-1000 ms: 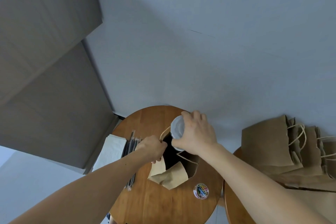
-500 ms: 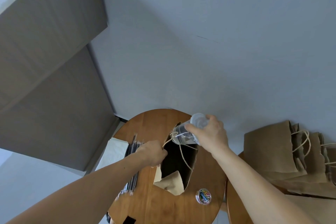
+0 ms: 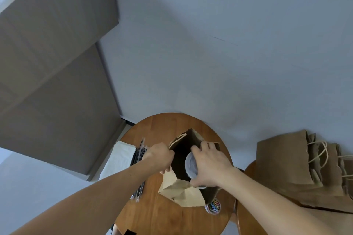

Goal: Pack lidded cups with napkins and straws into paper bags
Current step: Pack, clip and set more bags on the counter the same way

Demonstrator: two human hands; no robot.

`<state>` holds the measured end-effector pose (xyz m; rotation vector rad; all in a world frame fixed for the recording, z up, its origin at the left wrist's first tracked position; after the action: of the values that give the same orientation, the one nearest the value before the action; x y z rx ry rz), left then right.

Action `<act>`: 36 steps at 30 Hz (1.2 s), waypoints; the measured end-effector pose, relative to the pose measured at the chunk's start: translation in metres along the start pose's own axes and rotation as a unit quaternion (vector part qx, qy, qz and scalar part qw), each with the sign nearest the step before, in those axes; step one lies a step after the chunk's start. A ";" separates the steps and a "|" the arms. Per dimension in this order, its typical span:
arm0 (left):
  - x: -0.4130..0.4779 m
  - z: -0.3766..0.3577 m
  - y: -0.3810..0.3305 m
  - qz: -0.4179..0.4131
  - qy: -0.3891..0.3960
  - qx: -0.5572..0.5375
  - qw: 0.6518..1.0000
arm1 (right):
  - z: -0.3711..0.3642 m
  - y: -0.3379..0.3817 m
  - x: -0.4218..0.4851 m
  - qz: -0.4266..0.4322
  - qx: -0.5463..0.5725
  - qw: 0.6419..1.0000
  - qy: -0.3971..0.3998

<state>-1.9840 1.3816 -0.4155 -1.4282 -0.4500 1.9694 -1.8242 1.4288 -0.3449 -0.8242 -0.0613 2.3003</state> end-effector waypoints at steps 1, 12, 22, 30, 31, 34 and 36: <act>-0.001 -0.001 0.002 0.000 0.003 -0.005 1.000 | -0.007 0.003 0.005 -0.001 0.011 1.000 0.011; -0.012 0.018 0.021 0.013 0.001 0.015 1.000 | -0.054 -0.002 0.058 -0.117 0.277 0.951 0.074; -0.010 0.003 0.024 0.035 -0.002 -0.088 0.995 | -0.077 0.021 0.092 -0.143 0.227 0.963 0.040; -0.007 -0.004 0.028 0.023 -0.007 -0.105 0.994 | -0.114 0.047 0.107 -0.018 0.063 0.997 0.045; -0.006 -0.003 0.030 0.026 -0.007 -0.110 0.994 | -0.118 0.049 0.109 -0.016 0.061 0.997 0.033; -0.001 0.000 0.035 0.020 -0.015 -0.091 0.996 | -0.121 0.052 0.114 -0.012 0.050 0.999 0.003; 0.001 0.002 0.034 0.012 -0.020 -0.072 0.997 | -0.119 0.053 0.118 -0.003 0.049 0.999 0.003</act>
<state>-1.9963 1.3579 -0.4367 -1.4893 -0.6065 2.0230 -1.8534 1.4400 -0.5182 -0.7809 0.0510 2.2755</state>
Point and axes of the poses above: each hand's wrist, its own x-axis towards the middle knuckle, its own z-axis out of the back of the hand, y = z × x, the point moved 3 cm from there along x, towards the middle knuckle, and after that the axes turned 15 degrees about -x, right-handed, at the moved point
